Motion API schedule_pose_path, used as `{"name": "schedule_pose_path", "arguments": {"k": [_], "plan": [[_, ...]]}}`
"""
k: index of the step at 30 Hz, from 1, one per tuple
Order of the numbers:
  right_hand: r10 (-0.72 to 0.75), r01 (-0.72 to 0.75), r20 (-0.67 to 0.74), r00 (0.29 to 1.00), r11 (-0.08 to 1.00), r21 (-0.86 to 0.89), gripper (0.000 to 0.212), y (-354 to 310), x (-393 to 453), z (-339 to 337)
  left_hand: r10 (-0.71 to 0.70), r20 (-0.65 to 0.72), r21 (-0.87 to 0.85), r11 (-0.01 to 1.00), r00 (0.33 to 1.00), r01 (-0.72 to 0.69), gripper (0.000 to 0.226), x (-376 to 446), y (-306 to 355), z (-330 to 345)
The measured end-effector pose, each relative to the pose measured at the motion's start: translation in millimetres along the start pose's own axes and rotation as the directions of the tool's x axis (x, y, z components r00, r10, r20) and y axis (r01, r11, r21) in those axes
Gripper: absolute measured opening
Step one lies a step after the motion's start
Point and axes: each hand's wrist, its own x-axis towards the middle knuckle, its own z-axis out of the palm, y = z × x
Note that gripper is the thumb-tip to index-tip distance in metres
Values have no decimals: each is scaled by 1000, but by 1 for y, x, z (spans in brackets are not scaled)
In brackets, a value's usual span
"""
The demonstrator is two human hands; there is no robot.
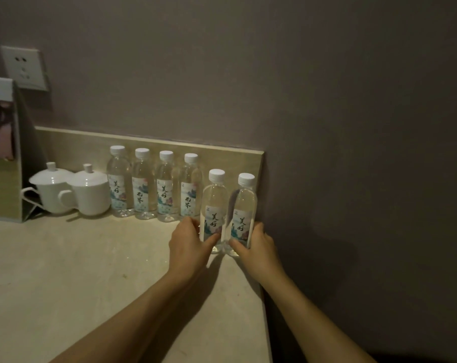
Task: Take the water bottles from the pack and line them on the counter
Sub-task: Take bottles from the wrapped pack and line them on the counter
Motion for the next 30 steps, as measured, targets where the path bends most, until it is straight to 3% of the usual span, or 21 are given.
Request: {"name": "schedule_pose_path", "arguments": {"k": [9, 13, 25, 30], "plan": [[-6, 6, 8, 1000, 1000, 9, 51, -2, 14, 3, -3, -73, -36, 999, 997, 0, 44, 8, 0, 9], [-8, 8, 20, 1000, 1000, 6, 52, -3, 22, 4, -38, -71, -61, 998, 997, 34, 35, 10, 3, 15], [-11, 9, -32, 999, 998, -65, 53, -4, 50, 15, -4, -88, 109, 994, 996, 14, 39, 36, 4, 22], [-3, 1, -27, 1000, 997, -76, 56, -5, 61, 20, 7, -91, 98, 995, 996, 2, 36, 44, 4, 24]]}}
